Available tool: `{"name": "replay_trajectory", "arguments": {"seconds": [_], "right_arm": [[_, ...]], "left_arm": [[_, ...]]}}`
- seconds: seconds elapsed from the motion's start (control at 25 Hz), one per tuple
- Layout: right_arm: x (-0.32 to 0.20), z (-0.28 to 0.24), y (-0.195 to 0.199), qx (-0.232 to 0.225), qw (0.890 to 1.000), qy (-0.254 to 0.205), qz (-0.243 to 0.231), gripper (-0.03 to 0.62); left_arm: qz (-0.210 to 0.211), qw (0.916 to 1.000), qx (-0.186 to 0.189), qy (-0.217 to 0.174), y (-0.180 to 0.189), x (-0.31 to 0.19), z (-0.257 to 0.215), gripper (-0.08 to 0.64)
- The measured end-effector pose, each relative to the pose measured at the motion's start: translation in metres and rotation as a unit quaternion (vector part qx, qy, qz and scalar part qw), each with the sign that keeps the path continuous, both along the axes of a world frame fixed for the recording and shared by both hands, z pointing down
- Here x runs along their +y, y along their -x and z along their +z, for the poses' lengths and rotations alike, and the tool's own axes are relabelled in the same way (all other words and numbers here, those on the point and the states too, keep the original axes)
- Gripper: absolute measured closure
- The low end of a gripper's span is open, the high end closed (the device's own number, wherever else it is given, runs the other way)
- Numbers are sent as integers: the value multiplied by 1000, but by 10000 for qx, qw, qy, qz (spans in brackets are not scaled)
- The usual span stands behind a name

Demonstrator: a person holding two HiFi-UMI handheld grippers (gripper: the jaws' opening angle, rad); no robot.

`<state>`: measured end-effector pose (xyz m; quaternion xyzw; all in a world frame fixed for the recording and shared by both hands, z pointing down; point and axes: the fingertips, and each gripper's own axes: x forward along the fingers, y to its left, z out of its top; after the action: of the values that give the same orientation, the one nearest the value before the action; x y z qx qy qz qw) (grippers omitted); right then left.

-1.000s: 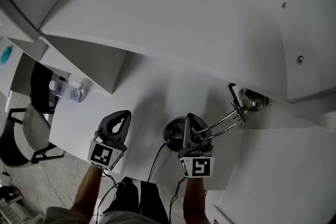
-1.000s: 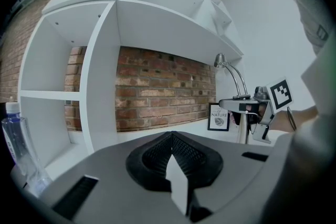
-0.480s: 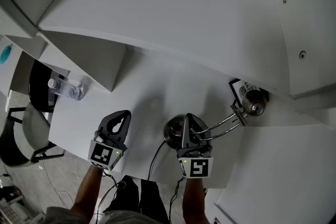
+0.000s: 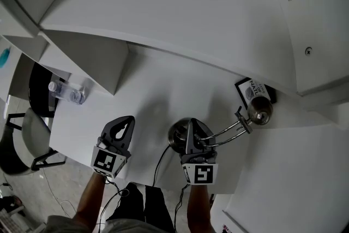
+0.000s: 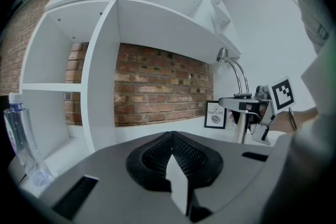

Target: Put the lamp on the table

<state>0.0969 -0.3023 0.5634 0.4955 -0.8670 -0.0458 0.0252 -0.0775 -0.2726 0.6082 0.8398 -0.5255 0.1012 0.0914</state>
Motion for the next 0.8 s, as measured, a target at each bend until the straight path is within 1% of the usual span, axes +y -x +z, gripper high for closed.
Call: {"name": "replay_trajectory", "arguments": {"seconds": [0.36,0.52,0.68,0.72,0.76,0.8], "right_arm": [[-1,7,-4,18,10000,72,40,571],[2,14,-6,-147,9997,200,27,569],[5,18,-9,-296,9991,304,28,564],[6,20,-9,-344,9988,357,1,540],[7,22,-10,-397,9983,417,-24,486],[8,24,-12,-452,9979,469,-33,462]], "left_arm": [[15,10000,-6,-38,0,5,0,558],[-7,10000,21,9,2,8,1,558],[8,10000,-1,-52,3,9,1,560],[4,10000,-4,-33,3,10,1,559],[0,10000,-3,-18,3,10,1,558],[-4,10000,7,-16,4,11,1,558]]}}
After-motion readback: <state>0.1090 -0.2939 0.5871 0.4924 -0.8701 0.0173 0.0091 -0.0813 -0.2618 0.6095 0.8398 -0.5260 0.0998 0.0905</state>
